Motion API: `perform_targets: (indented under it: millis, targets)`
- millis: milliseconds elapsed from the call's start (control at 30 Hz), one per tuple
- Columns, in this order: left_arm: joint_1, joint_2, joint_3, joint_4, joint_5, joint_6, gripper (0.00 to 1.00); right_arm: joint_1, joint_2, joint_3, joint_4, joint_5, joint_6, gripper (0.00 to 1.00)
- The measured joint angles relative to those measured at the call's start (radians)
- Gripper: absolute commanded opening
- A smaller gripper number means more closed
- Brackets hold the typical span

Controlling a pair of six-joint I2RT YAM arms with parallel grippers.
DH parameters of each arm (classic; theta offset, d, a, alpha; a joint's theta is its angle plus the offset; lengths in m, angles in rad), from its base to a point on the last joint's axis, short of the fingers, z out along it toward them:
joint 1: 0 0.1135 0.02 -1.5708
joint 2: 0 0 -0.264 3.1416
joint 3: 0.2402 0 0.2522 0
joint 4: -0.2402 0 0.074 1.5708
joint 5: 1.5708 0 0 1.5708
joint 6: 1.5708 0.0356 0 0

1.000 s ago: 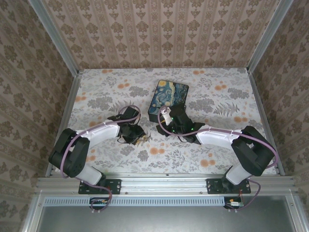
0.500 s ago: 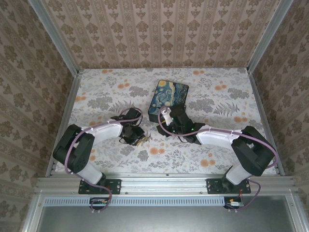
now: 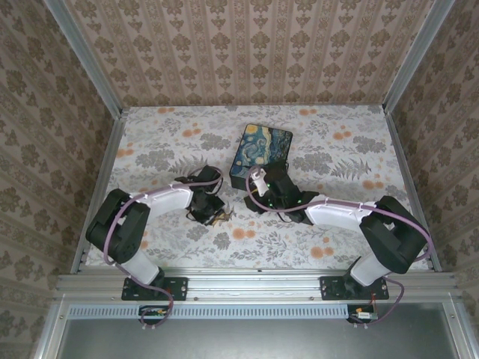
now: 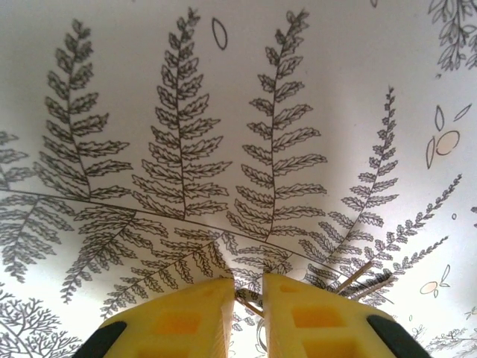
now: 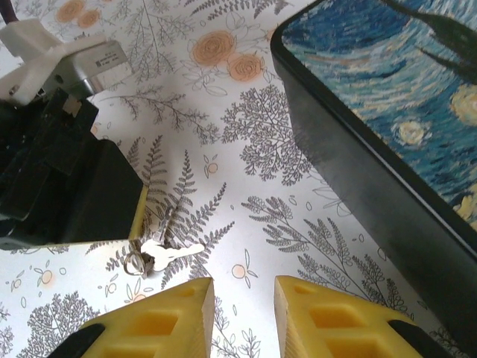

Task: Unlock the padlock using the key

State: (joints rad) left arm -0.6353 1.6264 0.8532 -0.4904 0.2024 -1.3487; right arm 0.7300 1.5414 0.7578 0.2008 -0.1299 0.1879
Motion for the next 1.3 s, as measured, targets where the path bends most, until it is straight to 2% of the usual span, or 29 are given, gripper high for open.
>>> perform_targets:
  millis: [367, 567, 900, 1300]
  targets:
    - [0.0, 0.035, 0.045, -0.054, 0.003, -0.026, 0.08, 0.0, -0.002, -0.017, 0.003, -0.011, 0.006, 0.28]
    - [-0.001, 0.034, 0.051, -0.056, 0.006, -0.042, 0.0, 0.003, -0.001, -0.055, 0.035, -0.117, 0.026, 0.28]
    - [-0.022, 0.014, 0.05, -0.028, 0.018, -0.042, 0.0, 0.03, 0.011, -0.081, 0.113, -0.232, 0.032, 0.27]
    - [-0.024, -0.097, 0.056, -0.059, 0.021, -0.042, 0.0, 0.046, 0.011, -0.089, 0.16, -0.33, -0.042, 0.28]
